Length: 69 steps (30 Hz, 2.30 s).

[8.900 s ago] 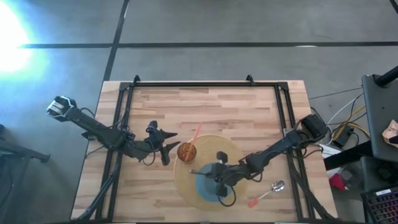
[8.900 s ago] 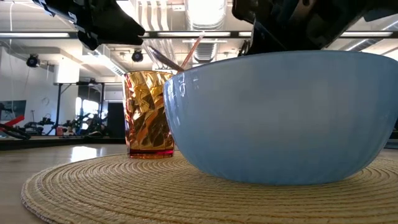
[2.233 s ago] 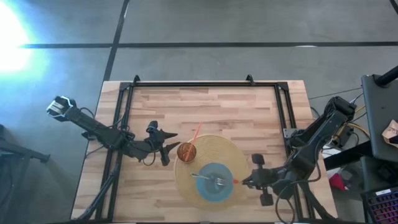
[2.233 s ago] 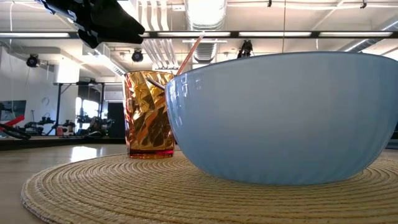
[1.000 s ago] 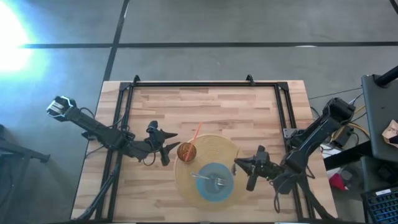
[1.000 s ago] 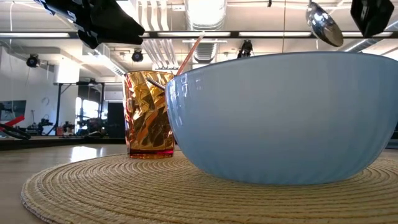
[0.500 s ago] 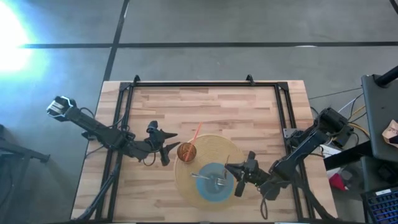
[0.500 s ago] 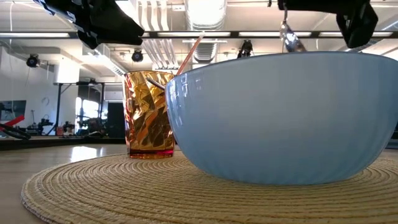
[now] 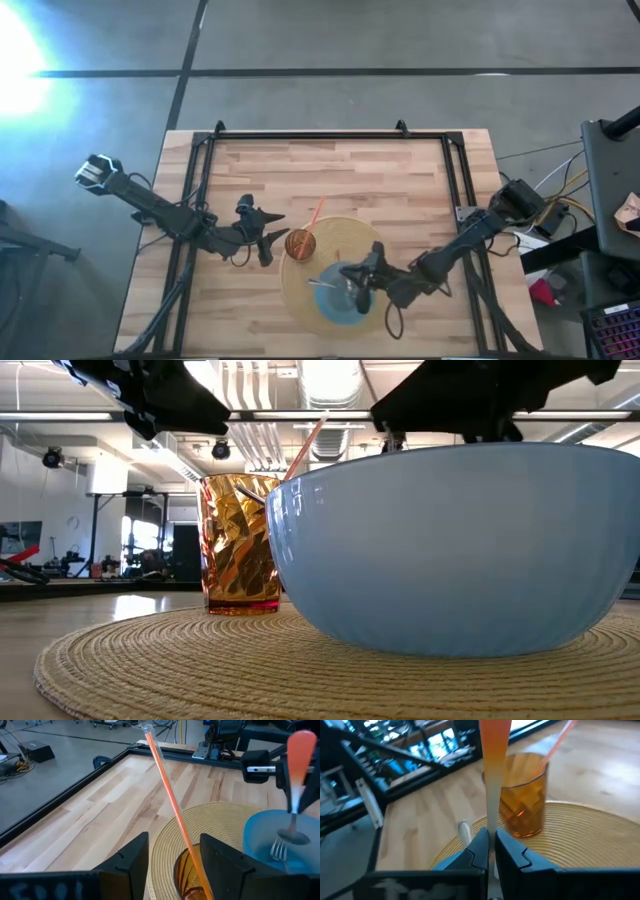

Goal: Pick & Place Utensil
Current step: Put the orange spoon into the blue bowl on the brown mat

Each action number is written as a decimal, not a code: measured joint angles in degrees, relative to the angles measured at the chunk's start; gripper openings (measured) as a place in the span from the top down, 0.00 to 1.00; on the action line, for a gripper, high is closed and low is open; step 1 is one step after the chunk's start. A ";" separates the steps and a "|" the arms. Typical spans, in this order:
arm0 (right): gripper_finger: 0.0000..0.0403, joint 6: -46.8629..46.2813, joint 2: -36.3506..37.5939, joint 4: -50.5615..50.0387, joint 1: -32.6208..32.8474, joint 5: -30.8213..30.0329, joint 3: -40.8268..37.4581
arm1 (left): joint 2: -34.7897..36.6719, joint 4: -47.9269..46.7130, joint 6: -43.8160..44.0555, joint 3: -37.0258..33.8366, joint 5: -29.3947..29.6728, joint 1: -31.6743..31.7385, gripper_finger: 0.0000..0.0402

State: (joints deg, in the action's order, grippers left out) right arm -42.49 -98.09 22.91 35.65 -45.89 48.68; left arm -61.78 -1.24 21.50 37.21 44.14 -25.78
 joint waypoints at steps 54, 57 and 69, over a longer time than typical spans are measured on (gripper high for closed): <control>0.97 -8.07 -6.92 -6.64 -3.39 4.35 0.81 | 0.00 -1.07 1.05 0.00 0.02 0.00 0.58; 0.97 -8.05 -6.92 -7.45 -3.57 4.34 0.81 | 0.00 -1.05 1.05 0.00 0.02 0.00 0.58; 0.97 -7.86 -6.94 -8.17 -3.72 4.77 0.79 | 0.00 -1.05 1.05 0.00 0.02 0.01 0.58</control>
State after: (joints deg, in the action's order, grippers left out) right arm -50.35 -105.03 14.74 31.93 -41.11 49.47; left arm -61.78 -2.28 22.54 37.21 44.16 -25.76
